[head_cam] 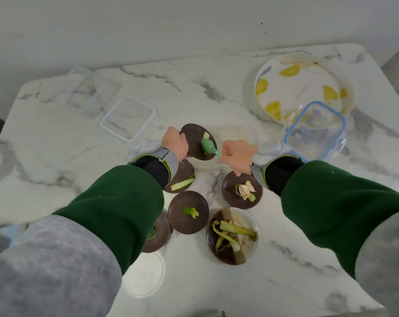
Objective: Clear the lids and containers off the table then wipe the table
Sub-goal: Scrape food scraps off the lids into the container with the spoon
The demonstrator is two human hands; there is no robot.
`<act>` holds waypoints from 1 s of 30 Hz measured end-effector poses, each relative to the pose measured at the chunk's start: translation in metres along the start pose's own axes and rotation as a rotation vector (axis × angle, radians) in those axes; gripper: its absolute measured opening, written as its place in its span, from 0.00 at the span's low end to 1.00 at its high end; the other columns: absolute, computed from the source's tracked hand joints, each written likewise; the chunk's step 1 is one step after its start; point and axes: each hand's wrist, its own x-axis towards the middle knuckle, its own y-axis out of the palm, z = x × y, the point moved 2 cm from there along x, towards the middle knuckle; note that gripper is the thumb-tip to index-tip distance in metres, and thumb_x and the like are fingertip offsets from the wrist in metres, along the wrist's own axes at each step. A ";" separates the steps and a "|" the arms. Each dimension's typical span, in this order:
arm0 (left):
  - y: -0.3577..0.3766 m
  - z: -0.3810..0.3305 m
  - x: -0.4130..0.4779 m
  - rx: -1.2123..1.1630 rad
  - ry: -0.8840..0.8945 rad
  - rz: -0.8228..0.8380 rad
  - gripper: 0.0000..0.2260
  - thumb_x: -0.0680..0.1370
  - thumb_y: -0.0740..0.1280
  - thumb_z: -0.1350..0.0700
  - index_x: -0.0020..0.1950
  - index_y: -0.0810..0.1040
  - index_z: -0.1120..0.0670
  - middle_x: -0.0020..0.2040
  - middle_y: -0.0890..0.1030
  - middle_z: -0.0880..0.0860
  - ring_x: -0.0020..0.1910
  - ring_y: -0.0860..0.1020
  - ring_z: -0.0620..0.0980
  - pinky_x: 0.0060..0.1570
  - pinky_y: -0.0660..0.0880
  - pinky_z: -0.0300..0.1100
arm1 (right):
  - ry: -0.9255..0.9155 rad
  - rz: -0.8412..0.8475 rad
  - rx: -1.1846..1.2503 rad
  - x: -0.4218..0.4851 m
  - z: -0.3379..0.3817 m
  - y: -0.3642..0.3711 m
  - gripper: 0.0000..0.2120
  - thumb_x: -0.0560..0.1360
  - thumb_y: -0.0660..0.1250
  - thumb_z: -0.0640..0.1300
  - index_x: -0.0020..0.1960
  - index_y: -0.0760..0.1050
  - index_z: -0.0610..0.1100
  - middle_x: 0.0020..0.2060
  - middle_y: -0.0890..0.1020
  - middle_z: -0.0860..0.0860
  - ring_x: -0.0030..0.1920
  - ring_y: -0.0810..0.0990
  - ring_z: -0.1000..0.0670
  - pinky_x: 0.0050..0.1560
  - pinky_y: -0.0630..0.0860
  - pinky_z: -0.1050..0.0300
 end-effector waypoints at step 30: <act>-0.061 0.076 0.002 0.056 -0.149 -0.181 0.04 0.82 0.53 0.64 0.53 0.65 0.57 0.62 0.73 0.63 0.63 0.73 0.61 0.60 0.69 0.49 | -0.196 -0.108 0.083 0.023 0.063 0.009 0.05 0.79 0.56 0.44 0.47 0.63 0.43 0.39 0.75 0.44 0.39 0.74 0.43 0.39 0.68 0.52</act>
